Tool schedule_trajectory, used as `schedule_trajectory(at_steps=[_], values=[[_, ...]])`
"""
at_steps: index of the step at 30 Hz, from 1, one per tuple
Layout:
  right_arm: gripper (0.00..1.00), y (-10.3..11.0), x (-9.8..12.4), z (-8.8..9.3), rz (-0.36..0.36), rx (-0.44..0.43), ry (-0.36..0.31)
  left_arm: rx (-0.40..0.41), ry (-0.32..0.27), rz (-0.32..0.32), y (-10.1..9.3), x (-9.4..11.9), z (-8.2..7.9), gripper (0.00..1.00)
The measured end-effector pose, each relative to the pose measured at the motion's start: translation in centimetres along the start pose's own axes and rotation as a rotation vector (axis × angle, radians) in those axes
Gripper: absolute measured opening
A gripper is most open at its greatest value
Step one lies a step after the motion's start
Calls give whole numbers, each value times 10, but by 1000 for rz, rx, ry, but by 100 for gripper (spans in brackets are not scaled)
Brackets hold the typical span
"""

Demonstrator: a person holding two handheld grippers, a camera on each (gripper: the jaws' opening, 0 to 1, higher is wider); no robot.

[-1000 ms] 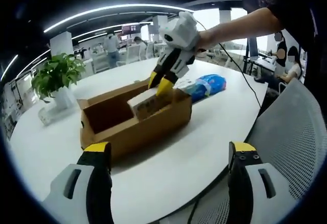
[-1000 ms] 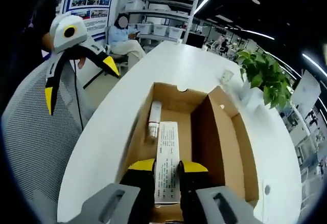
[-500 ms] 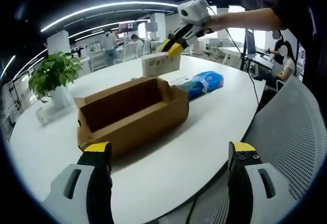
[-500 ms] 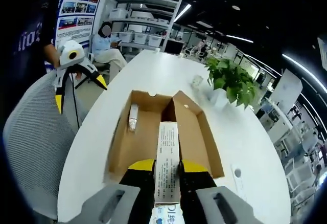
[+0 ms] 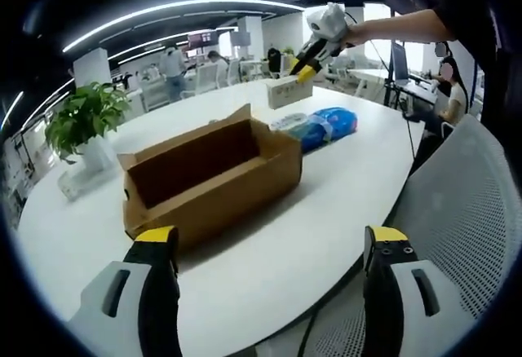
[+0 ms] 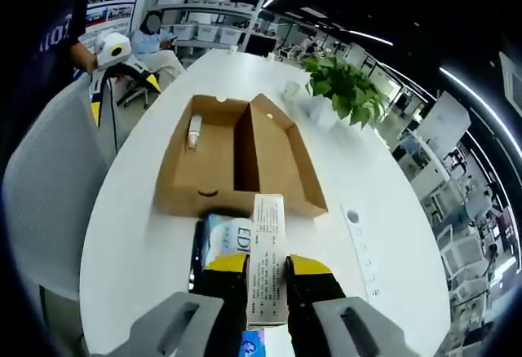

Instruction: Operate the shoe box by opening the lid, removing the specified soft item, and placing it in the target area until the item is outside and the box remains undamaged.

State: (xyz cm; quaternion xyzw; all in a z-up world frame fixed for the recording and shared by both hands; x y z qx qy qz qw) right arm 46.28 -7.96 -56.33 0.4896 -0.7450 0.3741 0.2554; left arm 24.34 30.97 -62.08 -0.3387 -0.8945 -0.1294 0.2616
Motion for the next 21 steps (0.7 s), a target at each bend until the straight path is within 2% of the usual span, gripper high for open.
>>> schedule_trajectory(at_steps=[9,21], values=[[13,-15,-7,37,22,-8,96,2,0,-6,1,0,0,94],[13,-22,-22,76,-18,9,232,5,10,-12,2,0,1,93]])
Point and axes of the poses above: the point that each gripper's makers call its tool centre point, and the gripper's own axes: x roughly backward along the fingers, y roughly to its left, z roughly out of its underside, the point moved 10 cm from there along x, roughly backward along the fingers, and after that the axes turned 2 degrees about y, right-handed, at the moved point
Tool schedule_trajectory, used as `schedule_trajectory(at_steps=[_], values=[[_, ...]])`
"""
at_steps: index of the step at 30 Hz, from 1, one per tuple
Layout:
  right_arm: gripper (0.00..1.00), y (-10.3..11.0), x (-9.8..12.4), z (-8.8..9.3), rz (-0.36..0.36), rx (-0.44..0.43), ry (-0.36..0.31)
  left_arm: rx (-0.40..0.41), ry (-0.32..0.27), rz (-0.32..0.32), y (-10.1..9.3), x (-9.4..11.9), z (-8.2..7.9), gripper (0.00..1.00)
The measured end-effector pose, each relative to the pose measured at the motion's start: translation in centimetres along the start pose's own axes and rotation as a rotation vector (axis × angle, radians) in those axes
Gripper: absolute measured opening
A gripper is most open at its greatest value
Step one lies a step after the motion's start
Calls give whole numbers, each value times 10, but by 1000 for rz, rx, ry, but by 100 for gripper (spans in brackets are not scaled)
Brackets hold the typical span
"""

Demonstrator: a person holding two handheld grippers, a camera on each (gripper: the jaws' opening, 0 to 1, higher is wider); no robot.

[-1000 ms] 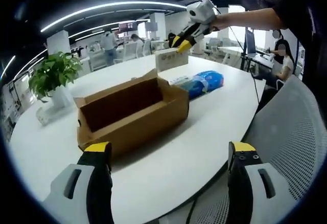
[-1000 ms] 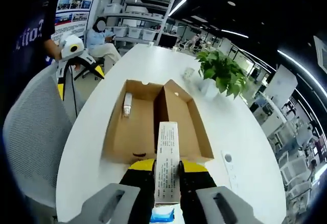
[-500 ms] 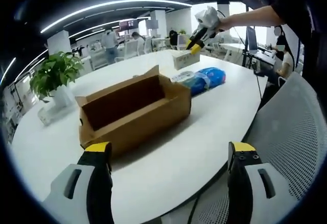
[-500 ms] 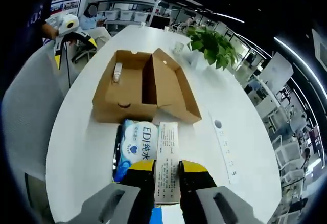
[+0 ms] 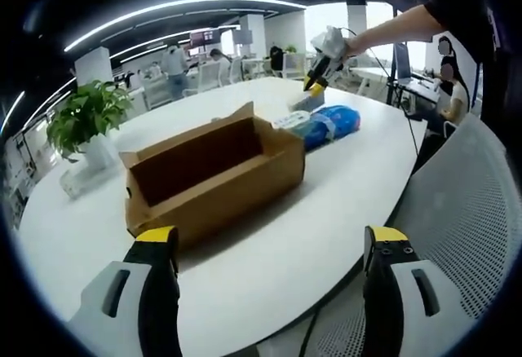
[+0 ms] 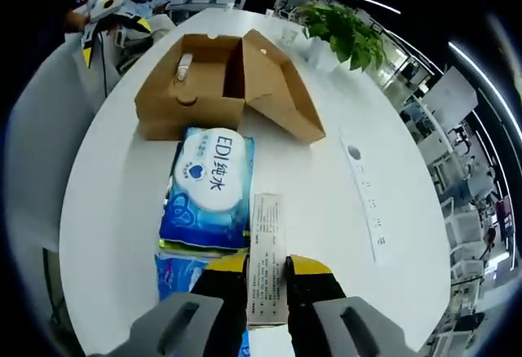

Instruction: Operate the shoe box by opening the lid, removing the specified soft item, and placing it in the target area until the item is outside and the box remains undamaged.

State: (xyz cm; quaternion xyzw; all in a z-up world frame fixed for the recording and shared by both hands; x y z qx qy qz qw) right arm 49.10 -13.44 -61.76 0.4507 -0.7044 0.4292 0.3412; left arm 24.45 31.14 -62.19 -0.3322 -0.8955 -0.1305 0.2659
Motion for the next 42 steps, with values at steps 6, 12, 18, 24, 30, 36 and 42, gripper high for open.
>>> schedule_trajectory(at_steps=[6,12,18,24,30,36,42], values=[[13,0,-3,15,2,-3,60,0,-1,-11,1,1,0,93],[13,0,-6,30,-6,-11,122,4,-3,-13,1,1,0,93],[14,4,-11,44,-22,-3,184,0,3,-13,1,1,0,93],[14,4,-11,46,-21,21,194,-4,12,-1,0,0,1,93],[14,0,-12,50,-7,16,207,-9,17,6,-1,-1,1,93],[15,1,-12,50,-2,9,210,-5,14,4,-1,-1,1,93],[33,-1,-7,42,35,-52,182,0,12,-4,-1,0,1,93]])
Point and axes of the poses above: the point that each gripper's makers call its tool centre point, and the gripper's own axes: x roughly backward along the fingers, y roughly to its left, z roughly out of its underside, the point moved 10 cm from there along x, roughly backward along the fingers, and after that the axes turned 2 degrees about y, right-handed, at the moved point
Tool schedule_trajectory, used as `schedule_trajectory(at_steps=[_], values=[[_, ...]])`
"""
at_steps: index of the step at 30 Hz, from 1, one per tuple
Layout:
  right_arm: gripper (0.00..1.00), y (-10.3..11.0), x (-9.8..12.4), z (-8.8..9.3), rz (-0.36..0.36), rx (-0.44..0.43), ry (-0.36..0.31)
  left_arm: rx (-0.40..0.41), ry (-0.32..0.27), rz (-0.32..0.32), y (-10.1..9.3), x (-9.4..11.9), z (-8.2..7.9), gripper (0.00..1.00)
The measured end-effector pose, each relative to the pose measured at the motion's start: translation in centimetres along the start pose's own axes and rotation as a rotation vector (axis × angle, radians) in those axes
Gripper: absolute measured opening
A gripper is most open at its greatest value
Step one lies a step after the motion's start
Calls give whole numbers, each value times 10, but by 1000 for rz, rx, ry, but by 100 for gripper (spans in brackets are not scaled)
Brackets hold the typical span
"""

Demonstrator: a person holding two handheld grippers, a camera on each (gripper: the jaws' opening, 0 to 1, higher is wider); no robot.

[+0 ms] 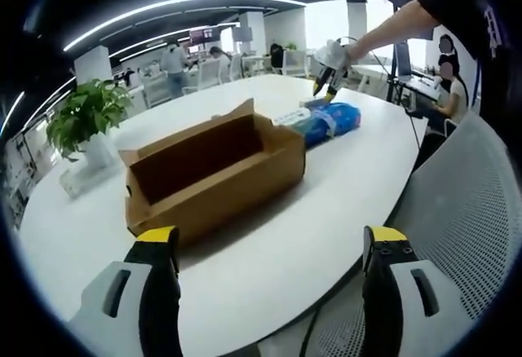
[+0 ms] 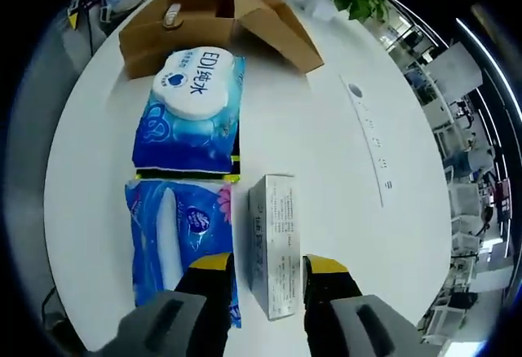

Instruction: Operate the shoe box by opening the lid, removing the specified soft item, and placing it in the target area until the item is outside and the box remains undamaged.

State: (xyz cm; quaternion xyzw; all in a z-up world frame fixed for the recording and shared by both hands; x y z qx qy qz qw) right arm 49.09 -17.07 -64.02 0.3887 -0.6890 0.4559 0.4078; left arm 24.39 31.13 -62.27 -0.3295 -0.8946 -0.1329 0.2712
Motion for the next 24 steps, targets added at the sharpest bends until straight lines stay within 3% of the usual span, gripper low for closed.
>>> schedule_trajectory(at_steps=[3,8,11,13,17,20,24], values=[[37,-2,11,-6,25,-46,-36,8,-7,-4,1,0,-1,92],[46,4,43,-10,106,-248,-105,13,-23,-23,3,2,-1,93],[53,27,72,-14,117,-418,-228,17,-22,-34,4,3,-1,93],[56,46,90,-18,110,-482,-336,5,-18,-42,3,4,0,93],[60,87,117,-22,120,-587,-480,26,-9,-64,6,6,4,94],[63,114,129,-23,107,-627,-545,50,-20,-80,9,7,1,94],[67,144,142,-32,92,-679,-615,72,31,-119,12,16,-9,91]])
Point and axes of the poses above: the point that each gripper's makers call its tool centre point, and the gripper's own axes: x roughly backward along the fingers, y roughly to its left, z roughly out of its underside, the point moved 10 cm from there along x, roughly backward along the fingers, and after that the axes turned 2 degrees about y, right-handed, at the moved point
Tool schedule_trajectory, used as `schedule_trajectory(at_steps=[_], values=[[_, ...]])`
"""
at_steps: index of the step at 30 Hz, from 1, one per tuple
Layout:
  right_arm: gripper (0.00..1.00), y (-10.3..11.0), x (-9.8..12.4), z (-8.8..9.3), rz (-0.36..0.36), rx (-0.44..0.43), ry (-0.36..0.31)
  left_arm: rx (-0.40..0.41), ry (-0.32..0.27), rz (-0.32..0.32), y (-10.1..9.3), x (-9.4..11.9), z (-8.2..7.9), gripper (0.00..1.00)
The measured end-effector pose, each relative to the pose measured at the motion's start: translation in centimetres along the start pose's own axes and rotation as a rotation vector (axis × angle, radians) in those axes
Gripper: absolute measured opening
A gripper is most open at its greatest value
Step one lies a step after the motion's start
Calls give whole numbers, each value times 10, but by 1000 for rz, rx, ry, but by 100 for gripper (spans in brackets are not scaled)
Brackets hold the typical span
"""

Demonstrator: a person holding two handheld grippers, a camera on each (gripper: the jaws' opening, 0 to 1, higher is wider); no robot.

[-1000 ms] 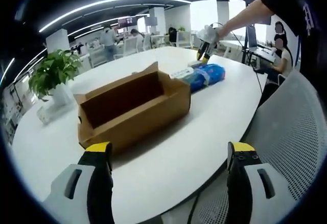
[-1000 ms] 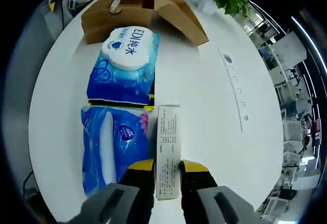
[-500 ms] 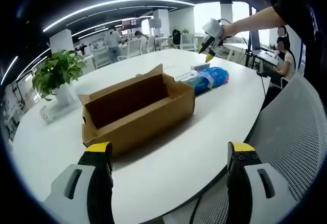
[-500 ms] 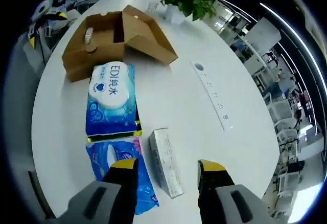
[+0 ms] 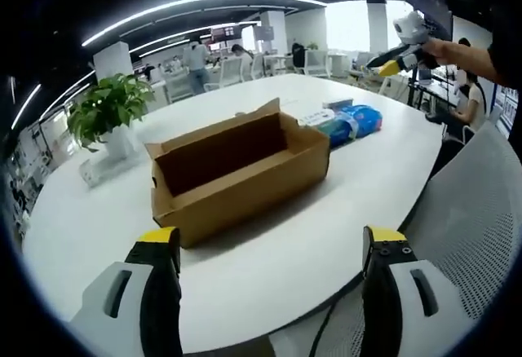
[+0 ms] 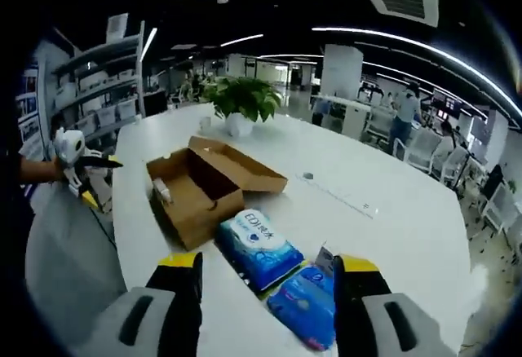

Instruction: Operate the shoe box by opening the lid, removing the specified soft item, and placing it in the target area until the item is outside and the box remains undamaged.

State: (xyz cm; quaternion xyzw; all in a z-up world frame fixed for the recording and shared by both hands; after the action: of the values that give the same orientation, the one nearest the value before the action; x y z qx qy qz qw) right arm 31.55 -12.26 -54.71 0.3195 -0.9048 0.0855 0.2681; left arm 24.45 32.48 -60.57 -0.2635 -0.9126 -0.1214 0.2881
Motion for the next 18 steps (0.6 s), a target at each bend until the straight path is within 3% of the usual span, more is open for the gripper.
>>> schedule_trajectory(at_steps=[2,6,10,13,15,18], values=[[70,12,6,2,25,37,-18,29,-35,-5,1,9,-15,91],[71,33,11,13,23,89,-3,-24,-35,-33,9,28,-38,91],[72,50,15,22,8,76,-19,-37,-68,-9,28,39,-55,89],[73,62,21,30,27,76,-5,-71,-38,14,47,34,-63,83],[74,70,27,31,44,14,-6,-89,-30,56,59,28,-71,81],[75,80,36,29,86,15,-35,-107,-23,135,71,15,-82,79]])
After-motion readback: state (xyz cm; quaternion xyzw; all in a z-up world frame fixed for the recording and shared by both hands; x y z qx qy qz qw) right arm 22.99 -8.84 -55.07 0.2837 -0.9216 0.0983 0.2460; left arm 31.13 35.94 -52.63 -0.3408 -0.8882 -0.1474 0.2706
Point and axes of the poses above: the point that each gripper's makers call its tool centre point, and the gripper's own axes: x roughly backward along the fingers, y roughly to its left, z roughly out of its underside, the point moved 10 cm from there along x, roughly backward along the fingers, and after that the axes turned 2 degrees about y, right-handed, at the moved point
